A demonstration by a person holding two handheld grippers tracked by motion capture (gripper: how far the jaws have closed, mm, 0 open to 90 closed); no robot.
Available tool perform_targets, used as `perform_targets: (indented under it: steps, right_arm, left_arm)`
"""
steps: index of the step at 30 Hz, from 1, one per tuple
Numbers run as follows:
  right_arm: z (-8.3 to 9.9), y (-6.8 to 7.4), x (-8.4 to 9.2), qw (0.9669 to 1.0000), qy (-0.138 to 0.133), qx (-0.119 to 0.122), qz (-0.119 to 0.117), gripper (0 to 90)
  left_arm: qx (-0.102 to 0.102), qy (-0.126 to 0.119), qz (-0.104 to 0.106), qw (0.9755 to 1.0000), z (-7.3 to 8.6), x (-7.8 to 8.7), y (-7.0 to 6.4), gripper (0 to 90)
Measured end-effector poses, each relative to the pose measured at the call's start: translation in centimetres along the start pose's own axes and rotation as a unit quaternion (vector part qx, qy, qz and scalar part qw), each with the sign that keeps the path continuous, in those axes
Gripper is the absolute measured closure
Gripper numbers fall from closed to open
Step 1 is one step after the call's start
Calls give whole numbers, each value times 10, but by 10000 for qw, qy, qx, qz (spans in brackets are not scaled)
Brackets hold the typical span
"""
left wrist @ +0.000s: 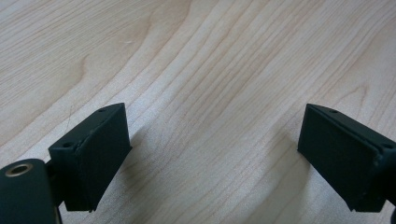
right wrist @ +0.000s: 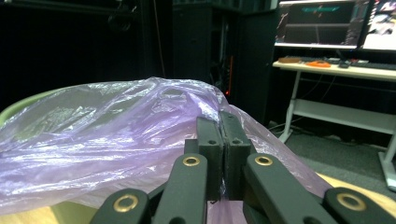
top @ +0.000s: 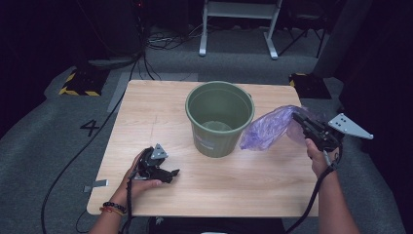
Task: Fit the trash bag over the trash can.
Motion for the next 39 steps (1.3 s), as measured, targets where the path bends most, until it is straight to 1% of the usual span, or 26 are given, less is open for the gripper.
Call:
perform_targets:
  steps: [2, 5, 8, 11, 14, 15, 16, 18, 20, 21, 23, 24, 28, 31, 34, 36, 37, 38, 39]
  right_arm:
    - [-5, -4, 3, 10000, -83, 5, 43, 892]
    - [-13, -11, 7, 9996, -231, -80, 110, 892]
    - [-18, -12, 6, 9995, -224, -74, 210, 892]
    - [-25, -10, 0, 9994, -213, 21, 275, 893]
    - [-30, -7, -6, 9991, -237, 53, 361, 892]
    - [-31, -7, -8, 9990, -239, 60, 377, 892]
    - [-32, -5, -11, 9989, -225, 90, 402, 892]
    - [-35, -3, -18, 9987, -172, 154, 453, 893]
    - [-37, -1, -23, 9983, -125, 254, 513, 893]
    - [-38, 0, -26, 9980, -93, 310, 538, 893]
    - [-40, 2, -33, 9979, -55, 381, 519, 892]
    - [-41, 4, -36, 9976, -15, 432, 532, 892]
    - [-43, 13, -49, 9966, 104, 604, 552, 892]
    - [-43, 18, -58, 9959, 168, 687, 568, 892]
    - [-43, 22, -66, 9956, 217, 741, 532, 892]
    - [-43, 25, -70, 9956, 236, 755, 501, 892]
    - [-42, 26, -72, 9956, 248, 762, 495, 892]
    - [-42, 28, -74, 9954, 262, 780, 483, 892]
    - [-42, 30, -76, 9950, 286, 822, 481, 892]
  left_arm:
    - [1, 1, -6, 10000, 0, 0, 0, 89]
    - [2, 1, -6, 10000, 0, 0, 0, 89]
    - [3, 4, -2, 10000, 0, 0, 0, 89]
    - [-6, -3, -1, 10000, 0, 0, 0, 89]
    - [6, 19, -19, 10000, 0, 0, -1, 94]
    - [54, 31, -4, 10000, -1, 0, -1, 99]
    - [46, 21, -24, 10000, -1, 1, -1, 116]
    - [75, 24, 45, 10000, -3, 2, -3, 180]
    - [18, 9, 60, 10000, -5, 3, -4, 154]
    - [-9, -29, 79, 10000, -7, 5, -6, 171]
    - [-85, -120, 93, 9998, -10, 9, -8, 157]
    - [-100, -211, 71, 9997, -13, 13, -10, 165]
    - [-116, -397, 114, 9991, -18, 25, -12, 160]
    - [-207, -549, 85, 9982, -23, 33, -13, 159]
    - [-130, -753, 66, 9971, -30, 39, -13, 158]
    - [-128, -750, 85, 9971, -32, 39, -12, 158]
    - [-159, -722, 79, 9972, -33, 39, -13, 158]
    - [-221, -696, 38, 9973, -34, 38, -13, 159]
    - [-240, -709, 9, 9972, -34, 38, -13, 159]
Point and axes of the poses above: each handheld gripper's, and its own axes: x roughly backward along the jaws, z roughly out of its underside, y roughly to its left, the point moved 3 cm from there along -x, roughly forward along the jaws, and after that the axes turned 14 degrees about x, right-handed, at the moved point
